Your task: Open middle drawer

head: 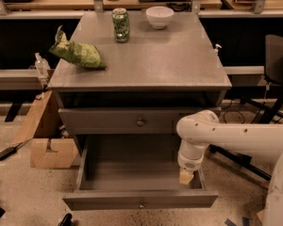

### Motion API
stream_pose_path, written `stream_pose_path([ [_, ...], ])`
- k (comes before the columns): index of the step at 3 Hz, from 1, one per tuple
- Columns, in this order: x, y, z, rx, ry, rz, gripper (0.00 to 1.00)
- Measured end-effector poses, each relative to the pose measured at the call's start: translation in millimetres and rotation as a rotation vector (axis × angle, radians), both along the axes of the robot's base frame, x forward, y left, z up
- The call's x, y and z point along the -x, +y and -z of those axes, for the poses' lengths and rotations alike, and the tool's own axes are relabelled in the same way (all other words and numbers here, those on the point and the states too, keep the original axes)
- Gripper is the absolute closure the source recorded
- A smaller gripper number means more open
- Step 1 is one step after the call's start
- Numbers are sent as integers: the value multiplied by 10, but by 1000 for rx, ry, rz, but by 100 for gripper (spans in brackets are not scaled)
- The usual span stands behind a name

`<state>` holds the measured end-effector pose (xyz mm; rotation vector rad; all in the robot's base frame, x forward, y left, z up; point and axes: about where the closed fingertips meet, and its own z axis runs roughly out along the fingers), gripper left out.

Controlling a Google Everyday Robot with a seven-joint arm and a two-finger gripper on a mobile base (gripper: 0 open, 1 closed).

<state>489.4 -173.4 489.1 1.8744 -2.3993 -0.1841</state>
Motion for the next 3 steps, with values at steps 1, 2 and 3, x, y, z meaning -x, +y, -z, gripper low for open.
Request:
stream_pose_path([
  [1,-173,-154,105,-50,-110,-48,89],
  [2,-320,-173,327,-77,-139,-88,100],
  [3,-319,-172,328,-77,-139,-88,100],
])
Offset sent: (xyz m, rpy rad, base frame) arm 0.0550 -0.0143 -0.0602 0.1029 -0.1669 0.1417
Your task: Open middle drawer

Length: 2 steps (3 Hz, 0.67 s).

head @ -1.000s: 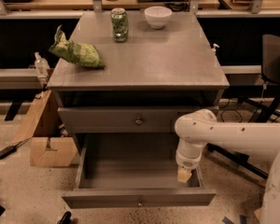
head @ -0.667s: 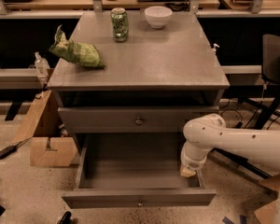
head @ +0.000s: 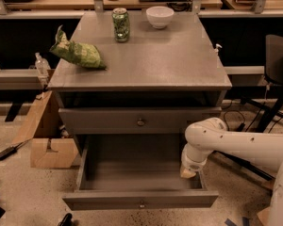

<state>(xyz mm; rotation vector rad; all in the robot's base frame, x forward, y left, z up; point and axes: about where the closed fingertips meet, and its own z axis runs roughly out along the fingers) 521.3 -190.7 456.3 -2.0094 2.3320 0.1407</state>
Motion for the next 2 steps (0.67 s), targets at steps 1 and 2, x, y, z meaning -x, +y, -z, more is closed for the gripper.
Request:
stream_pose_path([
  [1,7,115,263,-33,34,-10,100],
  [2,14,234,543,-81,45,-27,100],
])
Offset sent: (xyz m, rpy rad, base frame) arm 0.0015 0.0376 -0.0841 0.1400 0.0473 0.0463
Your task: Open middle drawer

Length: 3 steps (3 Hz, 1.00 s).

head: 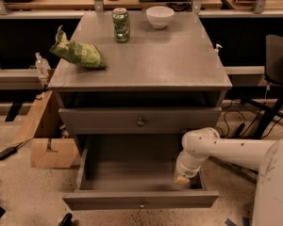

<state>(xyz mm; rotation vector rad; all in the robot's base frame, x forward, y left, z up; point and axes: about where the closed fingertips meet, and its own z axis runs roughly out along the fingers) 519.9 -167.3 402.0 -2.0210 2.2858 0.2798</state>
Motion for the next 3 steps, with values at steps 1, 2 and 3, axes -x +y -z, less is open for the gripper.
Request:
stream_pose_path([
  [1,57,46,119,-25,5,-7,100],
  [2,292,3,61,-38,8,31,100],
  [3,464,0,2,-51,13,64,100],
])
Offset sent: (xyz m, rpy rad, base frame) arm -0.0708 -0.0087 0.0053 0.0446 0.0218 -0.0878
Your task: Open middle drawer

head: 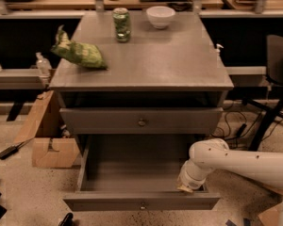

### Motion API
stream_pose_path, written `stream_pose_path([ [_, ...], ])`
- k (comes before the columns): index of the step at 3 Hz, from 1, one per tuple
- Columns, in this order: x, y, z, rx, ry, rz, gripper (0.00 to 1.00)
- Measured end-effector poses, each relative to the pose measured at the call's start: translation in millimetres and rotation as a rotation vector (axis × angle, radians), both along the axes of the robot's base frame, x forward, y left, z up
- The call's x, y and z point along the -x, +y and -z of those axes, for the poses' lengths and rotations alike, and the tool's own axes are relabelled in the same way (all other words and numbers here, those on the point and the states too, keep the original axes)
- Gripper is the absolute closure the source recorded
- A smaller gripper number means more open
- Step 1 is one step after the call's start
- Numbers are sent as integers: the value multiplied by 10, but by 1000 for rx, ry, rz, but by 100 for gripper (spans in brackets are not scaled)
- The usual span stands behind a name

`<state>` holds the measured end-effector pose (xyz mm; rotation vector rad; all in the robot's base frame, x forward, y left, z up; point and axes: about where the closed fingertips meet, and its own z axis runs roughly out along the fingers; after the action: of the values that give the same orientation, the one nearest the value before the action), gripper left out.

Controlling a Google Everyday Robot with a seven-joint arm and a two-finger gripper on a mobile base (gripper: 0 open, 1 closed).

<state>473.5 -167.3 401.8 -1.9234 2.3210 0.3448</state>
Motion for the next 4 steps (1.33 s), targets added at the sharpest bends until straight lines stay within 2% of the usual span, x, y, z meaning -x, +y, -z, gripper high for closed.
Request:
stream_pose_path([
  [4,-21,8,0,0,0,0,100],
])
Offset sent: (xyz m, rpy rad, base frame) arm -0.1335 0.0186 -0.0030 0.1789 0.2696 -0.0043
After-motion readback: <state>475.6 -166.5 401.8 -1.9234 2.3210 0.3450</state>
